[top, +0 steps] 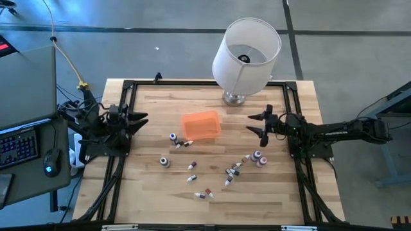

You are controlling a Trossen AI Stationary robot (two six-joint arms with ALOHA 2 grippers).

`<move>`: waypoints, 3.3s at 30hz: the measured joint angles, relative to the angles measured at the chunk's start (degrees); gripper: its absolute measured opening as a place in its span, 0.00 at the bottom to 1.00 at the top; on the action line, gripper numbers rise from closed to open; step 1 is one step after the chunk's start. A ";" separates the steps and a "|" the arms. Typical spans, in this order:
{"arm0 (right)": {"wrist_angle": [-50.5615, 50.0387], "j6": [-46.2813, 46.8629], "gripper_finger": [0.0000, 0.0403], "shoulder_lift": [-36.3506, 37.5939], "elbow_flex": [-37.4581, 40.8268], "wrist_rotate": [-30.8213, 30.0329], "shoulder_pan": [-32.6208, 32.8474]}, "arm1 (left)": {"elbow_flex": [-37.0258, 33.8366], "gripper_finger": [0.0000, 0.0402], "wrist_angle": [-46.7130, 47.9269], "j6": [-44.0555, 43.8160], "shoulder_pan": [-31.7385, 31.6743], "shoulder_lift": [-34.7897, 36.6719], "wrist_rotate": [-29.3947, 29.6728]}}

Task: Pick & Place food coloring
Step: Put the large purple food coloring bottle into the orange bin

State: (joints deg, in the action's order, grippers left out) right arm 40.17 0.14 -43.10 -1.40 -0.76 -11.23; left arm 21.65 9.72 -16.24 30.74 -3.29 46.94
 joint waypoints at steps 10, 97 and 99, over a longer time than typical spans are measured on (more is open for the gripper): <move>-32.63 -3.51 0.59 -0.09 -20.86 6.42 4.49 | 0.00 0.39 -7.89 7.15 0.02 -6.48 -2.93; -89.95 0.37 0.28 -59.16 -86.16 -19.70 10.50 | 0.02 0.39 -27.70 9.73 0.00 -25.47 -0.90; -92.09 0.01 0.28 -62.15 -88.59 -18.93 9.37 | 0.02 0.39 -27.68 9.44 0.00 -25.47 -0.90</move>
State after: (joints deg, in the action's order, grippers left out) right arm -51.92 0.14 -105.25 -90.00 -19.69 -1.86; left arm 21.67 -17.96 -6.80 30.74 -28.75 46.04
